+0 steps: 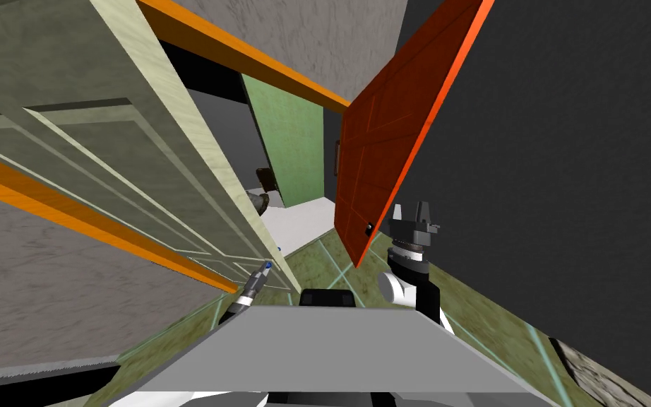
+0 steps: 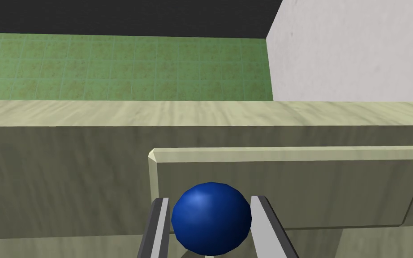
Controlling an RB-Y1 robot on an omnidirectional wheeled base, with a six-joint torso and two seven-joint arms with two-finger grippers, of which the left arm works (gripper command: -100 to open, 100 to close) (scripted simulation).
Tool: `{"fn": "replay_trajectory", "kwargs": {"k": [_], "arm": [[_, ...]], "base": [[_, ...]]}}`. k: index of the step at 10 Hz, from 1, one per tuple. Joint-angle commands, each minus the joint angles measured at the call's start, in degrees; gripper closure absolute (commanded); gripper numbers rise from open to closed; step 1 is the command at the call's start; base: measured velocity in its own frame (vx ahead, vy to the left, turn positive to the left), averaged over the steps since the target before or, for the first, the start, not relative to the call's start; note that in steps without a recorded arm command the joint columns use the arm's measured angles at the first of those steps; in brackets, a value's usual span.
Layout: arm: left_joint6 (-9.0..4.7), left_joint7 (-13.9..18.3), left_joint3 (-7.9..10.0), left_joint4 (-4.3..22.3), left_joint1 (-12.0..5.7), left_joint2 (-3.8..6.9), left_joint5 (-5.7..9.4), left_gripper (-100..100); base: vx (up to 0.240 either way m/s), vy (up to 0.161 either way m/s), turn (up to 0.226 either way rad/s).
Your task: Pull the door open
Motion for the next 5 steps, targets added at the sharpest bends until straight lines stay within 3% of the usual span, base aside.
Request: {"fn": "replay_trajectory", "kwargs": {"k": [1, 3, 5], "arm": [[-1.79, 0.22, -0.25, 1.55, 0.33, 0.34, -0.11, 100], [-4.53, 0.52, -0.59, 3.64, 0.77, 0.79, -0.25, 100], [-8.43, 0.88, -1.01, 6.25, 1.31, 1.34, -0.43, 100]], "base": [[-0.066, 0.024, -0.058], [-0.082, 0.032, -0.095], [-0.073, 0.036, -0.084]]}}
